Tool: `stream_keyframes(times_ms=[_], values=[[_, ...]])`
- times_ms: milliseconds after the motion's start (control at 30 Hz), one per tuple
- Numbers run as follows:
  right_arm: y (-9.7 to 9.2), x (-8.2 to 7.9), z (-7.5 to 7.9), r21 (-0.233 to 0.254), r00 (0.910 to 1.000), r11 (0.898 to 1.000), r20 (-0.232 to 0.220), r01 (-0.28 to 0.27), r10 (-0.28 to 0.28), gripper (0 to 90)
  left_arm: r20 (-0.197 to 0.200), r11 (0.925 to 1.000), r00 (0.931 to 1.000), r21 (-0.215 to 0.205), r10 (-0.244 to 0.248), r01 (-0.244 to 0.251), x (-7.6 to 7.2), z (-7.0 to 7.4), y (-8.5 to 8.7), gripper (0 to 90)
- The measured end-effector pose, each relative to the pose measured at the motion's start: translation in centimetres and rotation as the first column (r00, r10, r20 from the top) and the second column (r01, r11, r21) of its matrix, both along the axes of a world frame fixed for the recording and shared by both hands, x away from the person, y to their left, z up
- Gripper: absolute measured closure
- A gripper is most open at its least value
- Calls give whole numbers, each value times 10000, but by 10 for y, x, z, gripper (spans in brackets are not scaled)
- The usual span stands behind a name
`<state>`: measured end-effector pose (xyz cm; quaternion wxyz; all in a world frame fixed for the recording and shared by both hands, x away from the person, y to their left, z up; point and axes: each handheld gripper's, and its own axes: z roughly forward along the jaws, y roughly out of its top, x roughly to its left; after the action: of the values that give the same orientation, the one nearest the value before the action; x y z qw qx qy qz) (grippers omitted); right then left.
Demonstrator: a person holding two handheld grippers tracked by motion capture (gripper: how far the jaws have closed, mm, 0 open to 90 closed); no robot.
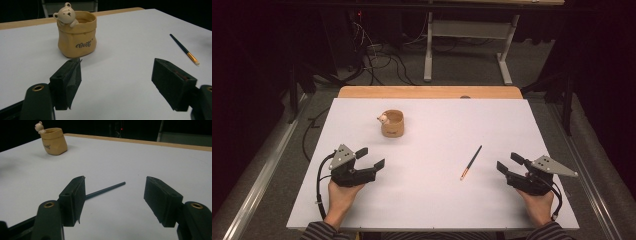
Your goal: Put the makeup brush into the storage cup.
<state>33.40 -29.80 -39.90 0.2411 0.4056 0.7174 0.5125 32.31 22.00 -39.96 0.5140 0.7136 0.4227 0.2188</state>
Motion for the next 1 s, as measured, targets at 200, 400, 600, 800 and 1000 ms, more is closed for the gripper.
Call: stream_keyframes(times_ms=[200, 400, 600, 800, 1000], values=[[1, -1, 1, -13, 9999, 10000, 95, -48, 48, 356, 10, 10000, 10000, 33, -65, 65, -2, 0, 0, 246], [-1, 0, 0, 89, 10000, 9999, 37, -85, 84, 348, -54, 10000, 10000, -10, -28, 28, 0, 0, 0, 247], [-1, 0, 1, 254, 9997, 9994, -49, -224, 225, 341, -86, 10000, 10000, 61, -30, 30, -1, -1, -1, 249], [1, -1, 2, 253, 9997, 9994, 9, -232, 232, 339, -41, 9999, 9999, -18, -139, 139, -1, 0, -1, 248], [-1, 0, 3, 307, 9999, 9994, -67, -145, 148, 339, -82, 9998, 9999, -120, -134, 133, 1, -1, -1, 248]])
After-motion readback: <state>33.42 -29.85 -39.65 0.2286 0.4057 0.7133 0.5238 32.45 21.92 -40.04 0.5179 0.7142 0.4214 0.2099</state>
